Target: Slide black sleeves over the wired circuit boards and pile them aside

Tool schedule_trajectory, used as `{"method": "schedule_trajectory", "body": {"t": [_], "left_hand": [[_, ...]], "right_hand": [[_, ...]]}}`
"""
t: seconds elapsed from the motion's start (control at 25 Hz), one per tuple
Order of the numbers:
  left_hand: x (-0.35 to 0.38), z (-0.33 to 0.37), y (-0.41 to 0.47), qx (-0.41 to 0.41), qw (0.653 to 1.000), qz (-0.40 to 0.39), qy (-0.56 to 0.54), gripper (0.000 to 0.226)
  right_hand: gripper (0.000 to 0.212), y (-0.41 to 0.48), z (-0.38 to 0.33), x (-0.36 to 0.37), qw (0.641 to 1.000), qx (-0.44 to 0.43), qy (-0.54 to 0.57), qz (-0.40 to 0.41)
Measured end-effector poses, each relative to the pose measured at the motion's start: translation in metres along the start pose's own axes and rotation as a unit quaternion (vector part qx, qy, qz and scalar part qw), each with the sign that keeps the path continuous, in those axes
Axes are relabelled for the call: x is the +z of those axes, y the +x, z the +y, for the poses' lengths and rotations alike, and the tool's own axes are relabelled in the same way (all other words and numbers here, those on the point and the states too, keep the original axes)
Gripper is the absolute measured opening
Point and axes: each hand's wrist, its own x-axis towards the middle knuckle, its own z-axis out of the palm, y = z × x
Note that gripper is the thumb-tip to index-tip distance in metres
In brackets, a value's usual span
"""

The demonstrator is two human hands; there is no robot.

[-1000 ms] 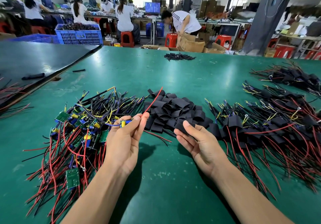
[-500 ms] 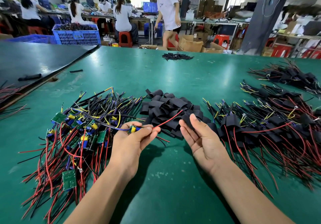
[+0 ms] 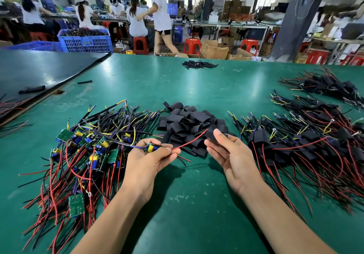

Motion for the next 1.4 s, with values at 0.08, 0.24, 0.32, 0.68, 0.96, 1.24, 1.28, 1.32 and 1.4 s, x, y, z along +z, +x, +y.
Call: {"method": "schedule_trajectory", "body": {"t": [0.08,0.24,0.32,0.68,0.96,1.24,1.28,1.32,1.4], "left_hand": [[0.000,0.000,0.000,0.007,1.000,0.001,0.011,0.029],[0.000,0.000,-0.001,0.019,0.999,0.002,0.036,0.030],[0.000,0.000,-0.001,0.020,0.999,0.003,0.042,0.030],[0.011,-0.003,-0.007,-0.096,0.993,-0.064,-0.031,0.018],[0.011,0.002,-0.007,-0.127,0.988,-0.079,0.037,0.038],[0.006,0.001,-0.006,-0.106,0.986,-0.126,0.018,0.028],[0.006,-0.001,-0.007,-0.099,0.986,-0.133,0.020,0.029],[0.006,-0.002,-0.006,-0.093,0.986,-0.138,0.020,0.028],[0.006,-0.004,-0.007,-0.084,0.987,-0.134,0.014,0.025]], "right_hand": [[0.047,0.001,0.000,-0.001,1.000,-0.007,-0.015,0.000],[0.046,0.002,-0.003,-0.004,1.000,-0.009,-0.027,-0.004],[0.044,0.001,-0.005,-0.004,0.999,-0.006,-0.049,-0.012],[0.036,-0.009,0.008,0.002,0.984,-0.047,-0.143,-0.094],[0.059,-0.006,0.001,0.004,0.990,-0.067,-0.085,-0.094],[0.031,-0.005,0.004,0.003,0.993,0.023,-0.013,-0.117],[0.029,-0.006,0.006,0.004,0.992,0.018,-0.028,-0.123],[0.030,-0.008,0.009,0.005,0.990,0.004,-0.051,-0.129],[0.036,-0.011,0.013,0.006,0.985,-0.031,-0.090,-0.142]]}}
